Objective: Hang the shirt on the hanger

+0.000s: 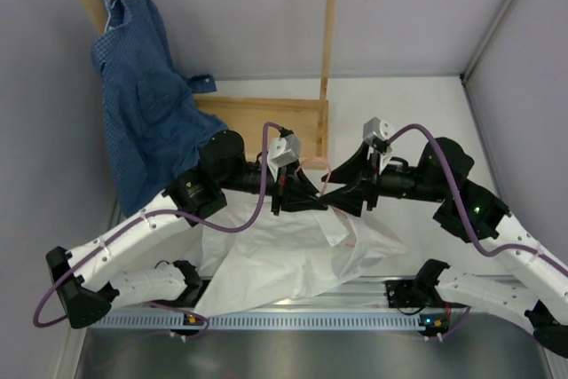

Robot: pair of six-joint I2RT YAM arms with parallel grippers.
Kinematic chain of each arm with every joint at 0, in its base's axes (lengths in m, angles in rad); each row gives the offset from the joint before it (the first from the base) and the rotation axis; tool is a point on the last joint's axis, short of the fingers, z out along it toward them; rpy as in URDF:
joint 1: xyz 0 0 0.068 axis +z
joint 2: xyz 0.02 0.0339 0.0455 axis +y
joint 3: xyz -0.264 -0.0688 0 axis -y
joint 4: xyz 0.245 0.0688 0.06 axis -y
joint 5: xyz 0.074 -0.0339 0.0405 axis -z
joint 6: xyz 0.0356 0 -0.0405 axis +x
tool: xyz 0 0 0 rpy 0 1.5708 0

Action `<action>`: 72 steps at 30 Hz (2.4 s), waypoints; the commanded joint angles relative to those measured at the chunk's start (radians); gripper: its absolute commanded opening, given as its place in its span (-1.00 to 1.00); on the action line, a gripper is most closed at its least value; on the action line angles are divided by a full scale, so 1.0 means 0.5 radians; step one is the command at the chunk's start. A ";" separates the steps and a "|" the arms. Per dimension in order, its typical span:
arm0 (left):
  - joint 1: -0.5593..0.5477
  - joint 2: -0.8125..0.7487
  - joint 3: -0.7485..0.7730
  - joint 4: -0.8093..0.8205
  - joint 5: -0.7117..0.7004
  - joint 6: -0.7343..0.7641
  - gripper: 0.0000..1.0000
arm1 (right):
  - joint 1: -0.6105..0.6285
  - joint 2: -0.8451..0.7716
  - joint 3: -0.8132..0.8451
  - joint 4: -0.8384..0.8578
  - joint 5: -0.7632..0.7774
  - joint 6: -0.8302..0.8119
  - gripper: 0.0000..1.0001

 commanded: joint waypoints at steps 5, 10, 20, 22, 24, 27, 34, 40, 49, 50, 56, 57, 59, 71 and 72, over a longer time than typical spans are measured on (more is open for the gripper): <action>-0.014 -0.083 -0.089 0.175 0.110 0.039 -1.00 | 0.014 0.023 0.064 0.443 -0.184 0.070 -0.24; -0.014 -0.083 -0.074 0.175 0.174 0.027 -1.00 | 0.014 0.066 0.076 0.517 -0.218 0.064 -0.47; -0.014 -0.123 0.085 -0.186 -0.254 0.186 0.96 | 0.011 -0.026 0.015 0.539 0.030 0.016 -1.00; -0.014 -0.208 0.174 -0.389 -0.801 0.217 0.96 | 0.008 -0.075 0.033 0.447 0.284 -0.055 -1.00; -0.014 -0.301 0.196 -0.484 -1.226 0.195 0.96 | 0.011 -0.094 0.058 0.291 0.520 -0.092 -1.00; -0.014 -0.567 0.098 -0.512 -1.892 0.149 0.96 | 0.011 -0.136 0.095 0.168 0.696 -0.150 -1.00; -0.014 -1.172 -0.435 -0.785 -2.759 -0.209 0.96 | 0.011 -0.265 0.226 -0.001 0.739 -0.230 -1.00; -0.011 -1.209 -0.681 -0.715 -2.627 -0.311 0.91 | 0.014 -0.272 0.380 -0.176 0.690 -0.255 -1.00; -0.011 -1.016 -0.847 -0.490 -2.629 -0.449 -0.71 | 0.011 -0.318 0.404 -0.225 0.730 -0.270 -1.00; -0.011 -0.998 -0.835 -0.500 -2.767 -0.470 -0.99 | 0.011 -0.324 0.401 -0.225 0.745 -0.273 -1.00; 0.060 -0.777 -0.617 -0.931 -3.442 -0.823 -1.00 | 0.011 -0.468 0.328 -0.238 1.061 -0.325 -1.00; 0.093 -0.755 -0.599 -0.978 -3.482 -0.890 -1.00 | 0.011 -0.495 0.316 -0.247 1.156 -0.334 -1.00; 0.222 -0.746 -0.595 -0.984 -3.401 -0.897 -1.00 | 0.014 -0.560 0.285 -0.262 1.209 -0.338 -1.00; 0.354 -0.792 -0.559 -0.675 -2.551 -0.670 -1.00 | 0.011 -0.401 0.309 -0.256 1.129 -0.338 -1.00; 0.354 -0.804 -0.549 -0.653 -2.499 -0.627 -1.00 | 0.011 -0.385 0.303 -0.238 1.108 -0.338 -1.00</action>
